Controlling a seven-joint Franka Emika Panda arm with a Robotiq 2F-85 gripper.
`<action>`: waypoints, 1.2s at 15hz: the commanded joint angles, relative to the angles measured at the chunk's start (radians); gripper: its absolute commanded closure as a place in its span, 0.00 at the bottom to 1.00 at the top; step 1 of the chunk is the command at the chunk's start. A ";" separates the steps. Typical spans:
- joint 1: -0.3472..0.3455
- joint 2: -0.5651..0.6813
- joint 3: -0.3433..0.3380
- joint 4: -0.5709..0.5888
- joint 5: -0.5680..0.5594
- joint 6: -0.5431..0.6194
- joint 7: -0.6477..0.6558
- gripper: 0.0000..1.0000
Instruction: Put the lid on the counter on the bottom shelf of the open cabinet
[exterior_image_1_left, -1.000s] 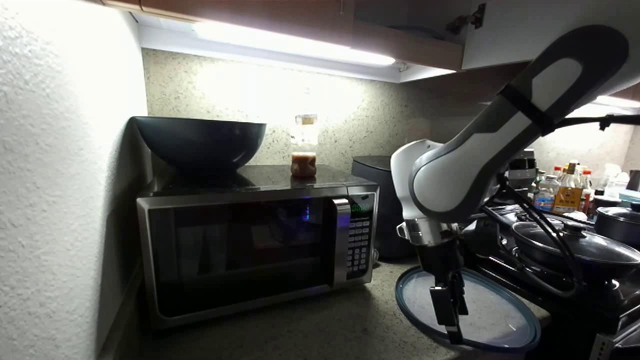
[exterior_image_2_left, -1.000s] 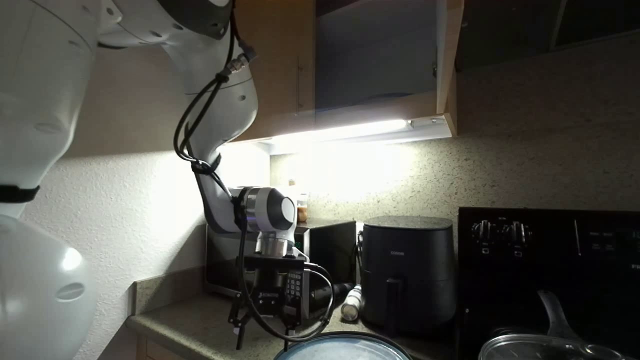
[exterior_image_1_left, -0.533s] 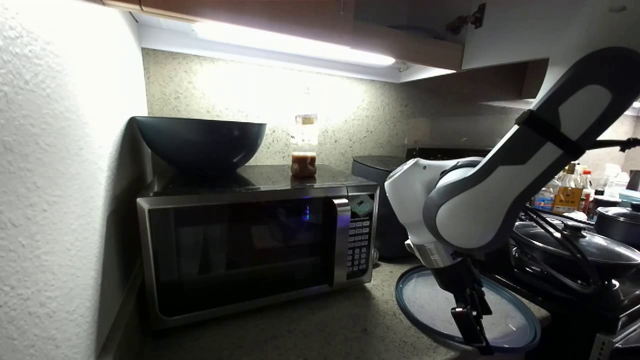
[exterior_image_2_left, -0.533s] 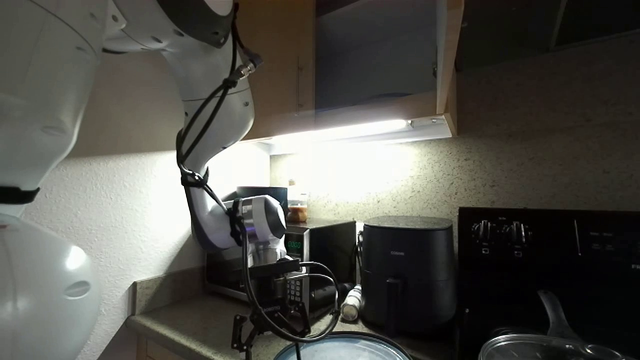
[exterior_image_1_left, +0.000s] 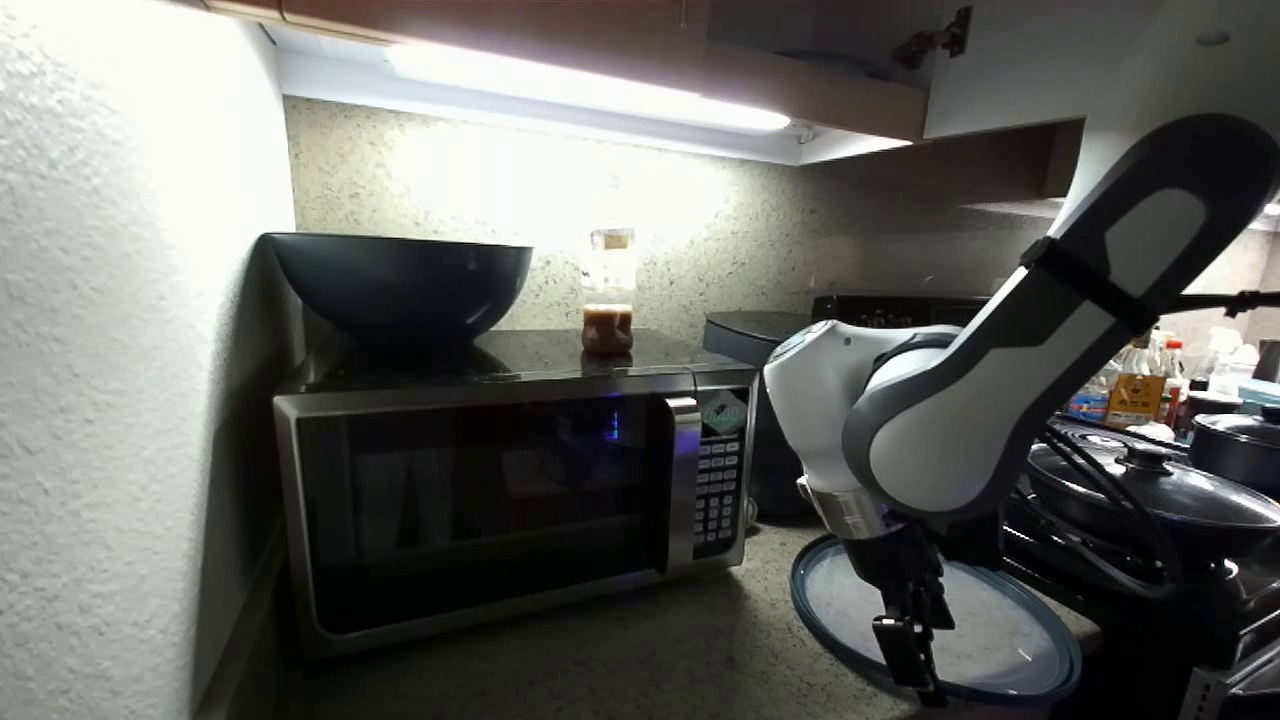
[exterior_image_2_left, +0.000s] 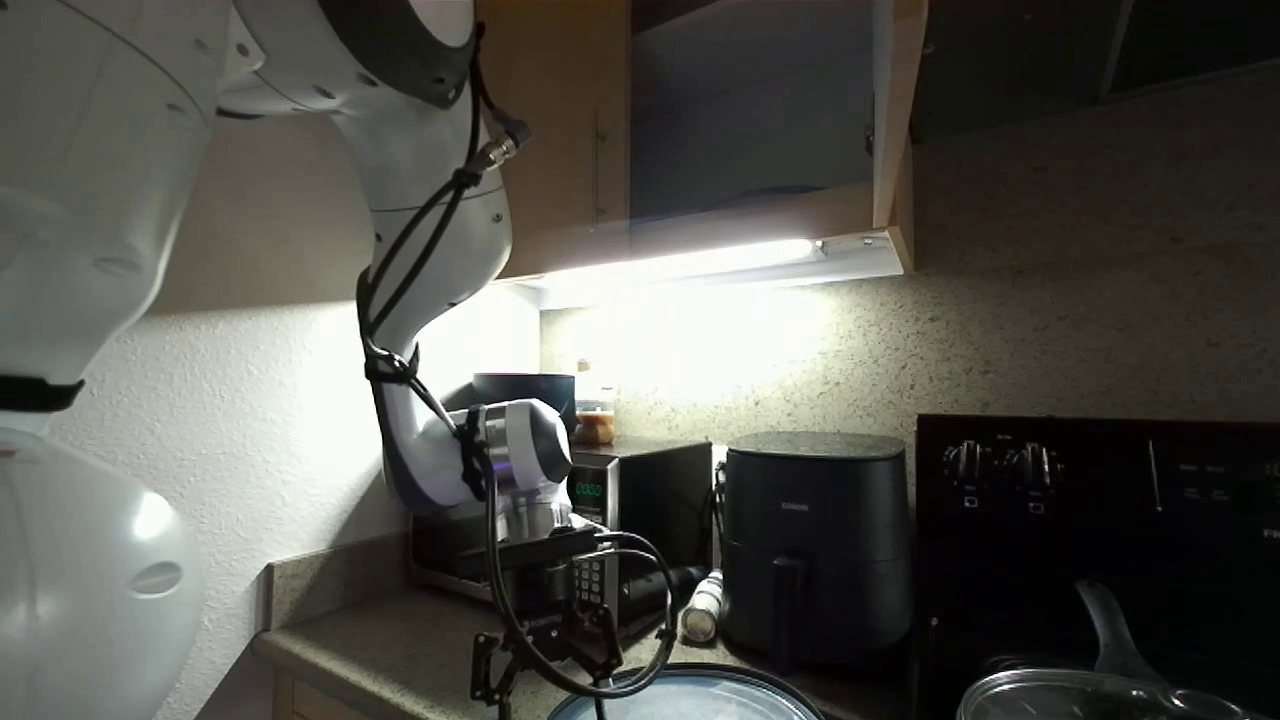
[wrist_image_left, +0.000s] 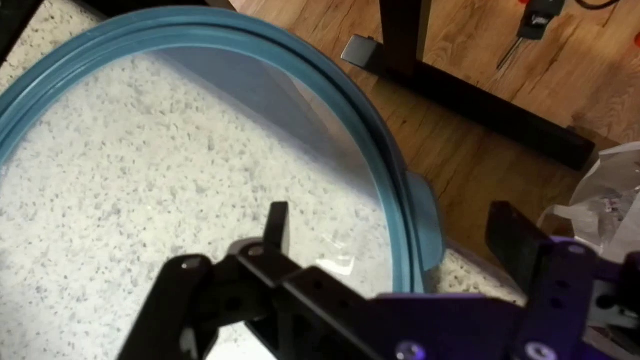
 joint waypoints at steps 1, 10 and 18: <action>0.016 0.040 -0.007 0.002 -0.055 0.084 0.071 0.00; 0.046 0.059 -0.051 -0.022 -0.169 0.117 0.226 0.00; 0.062 0.056 -0.074 -0.015 -0.266 0.008 0.432 0.00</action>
